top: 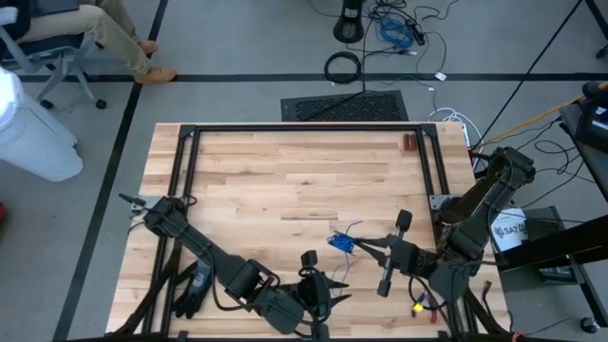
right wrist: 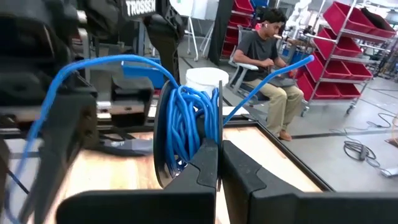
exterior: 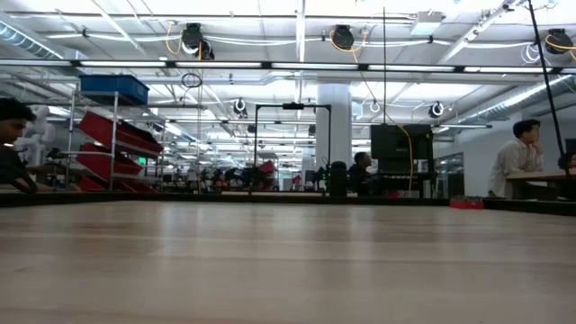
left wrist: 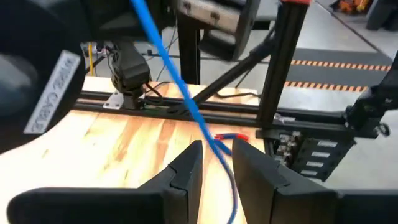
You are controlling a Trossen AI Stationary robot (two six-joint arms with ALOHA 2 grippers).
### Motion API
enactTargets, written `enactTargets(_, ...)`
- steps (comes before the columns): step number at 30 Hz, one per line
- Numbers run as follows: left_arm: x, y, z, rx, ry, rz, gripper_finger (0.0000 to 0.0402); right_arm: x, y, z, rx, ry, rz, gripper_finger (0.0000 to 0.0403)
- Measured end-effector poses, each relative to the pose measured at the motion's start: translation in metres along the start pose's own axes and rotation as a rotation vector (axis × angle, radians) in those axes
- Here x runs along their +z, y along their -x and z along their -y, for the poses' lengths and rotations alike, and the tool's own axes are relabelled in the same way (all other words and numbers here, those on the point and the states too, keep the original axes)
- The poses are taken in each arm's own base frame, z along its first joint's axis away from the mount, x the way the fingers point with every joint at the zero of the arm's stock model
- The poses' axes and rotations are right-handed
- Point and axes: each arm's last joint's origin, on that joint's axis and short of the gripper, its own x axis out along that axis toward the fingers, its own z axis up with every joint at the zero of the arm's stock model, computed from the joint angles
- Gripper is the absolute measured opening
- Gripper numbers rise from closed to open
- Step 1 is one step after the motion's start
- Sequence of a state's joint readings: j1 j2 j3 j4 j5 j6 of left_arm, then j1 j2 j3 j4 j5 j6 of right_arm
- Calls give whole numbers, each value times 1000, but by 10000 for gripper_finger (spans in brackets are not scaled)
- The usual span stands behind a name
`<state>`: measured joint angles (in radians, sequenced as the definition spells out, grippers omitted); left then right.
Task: Coil cords
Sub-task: Coil the blue wire onto the spool
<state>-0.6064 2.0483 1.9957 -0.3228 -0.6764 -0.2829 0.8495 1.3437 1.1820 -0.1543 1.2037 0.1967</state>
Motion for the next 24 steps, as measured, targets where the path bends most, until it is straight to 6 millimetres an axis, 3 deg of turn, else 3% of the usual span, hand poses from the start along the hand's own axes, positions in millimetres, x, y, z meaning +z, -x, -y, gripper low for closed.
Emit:
enactTargets(7, 7, 1, 2, 3, 11, 71, 82, 3, 1, -1, 6, -3, 14, 0)
enactTargets(14, 13, -8, -8, 14, -2, 99, 8, 3, 1, -1, 10, -3, 14, 0)
enactTargets(24, 5, -37, -27, 38, 26, 64, 3, 3, 1, -1, -5, -1, 15, 0)
